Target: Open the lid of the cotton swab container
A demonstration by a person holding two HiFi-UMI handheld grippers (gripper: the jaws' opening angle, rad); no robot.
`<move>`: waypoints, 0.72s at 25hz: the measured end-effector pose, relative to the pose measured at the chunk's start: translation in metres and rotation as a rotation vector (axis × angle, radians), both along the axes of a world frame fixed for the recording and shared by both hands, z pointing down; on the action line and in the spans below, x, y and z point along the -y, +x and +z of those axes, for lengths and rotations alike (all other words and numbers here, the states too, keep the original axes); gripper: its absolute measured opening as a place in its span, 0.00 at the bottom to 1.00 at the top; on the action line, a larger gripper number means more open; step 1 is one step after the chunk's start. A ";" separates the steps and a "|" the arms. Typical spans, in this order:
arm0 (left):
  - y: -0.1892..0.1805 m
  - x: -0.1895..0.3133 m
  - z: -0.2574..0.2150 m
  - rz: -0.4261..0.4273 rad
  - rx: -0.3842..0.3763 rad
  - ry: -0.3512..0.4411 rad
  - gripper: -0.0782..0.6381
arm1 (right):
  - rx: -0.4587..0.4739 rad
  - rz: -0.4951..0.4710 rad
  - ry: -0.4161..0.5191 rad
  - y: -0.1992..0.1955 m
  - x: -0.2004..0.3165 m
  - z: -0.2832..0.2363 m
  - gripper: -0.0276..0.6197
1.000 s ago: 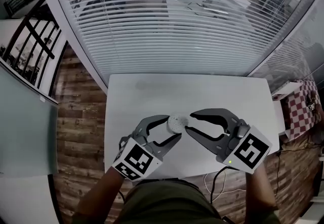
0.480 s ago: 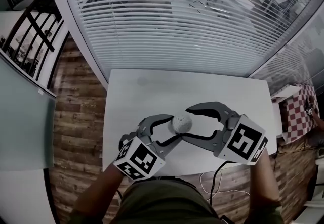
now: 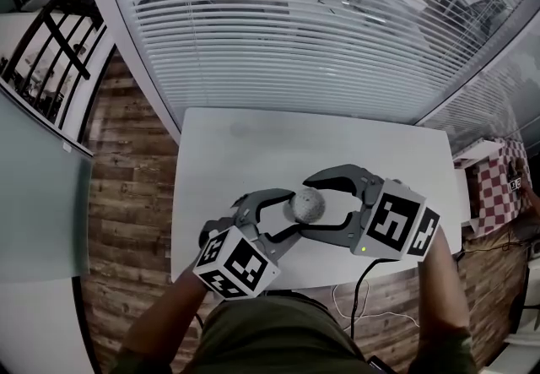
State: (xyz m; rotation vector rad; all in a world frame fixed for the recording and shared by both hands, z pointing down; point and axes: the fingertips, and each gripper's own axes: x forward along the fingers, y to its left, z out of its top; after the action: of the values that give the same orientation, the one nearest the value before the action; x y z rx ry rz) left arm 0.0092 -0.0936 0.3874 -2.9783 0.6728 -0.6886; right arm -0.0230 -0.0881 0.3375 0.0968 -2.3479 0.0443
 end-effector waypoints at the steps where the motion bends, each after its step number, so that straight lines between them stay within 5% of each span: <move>1: 0.001 0.000 -0.001 0.003 0.002 0.003 0.44 | -0.008 -0.003 -0.006 -0.001 0.000 0.001 0.46; 18: 0.001 0.006 0.000 0.002 -0.008 -0.008 0.43 | 0.003 0.003 -0.023 -0.003 0.010 0.007 0.46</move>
State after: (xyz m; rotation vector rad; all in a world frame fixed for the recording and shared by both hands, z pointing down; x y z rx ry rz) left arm 0.0107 -0.0994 0.3876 -2.9903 0.6693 -0.6809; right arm -0.0256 -0.0982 0.3444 0.0888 -2.3493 0.0735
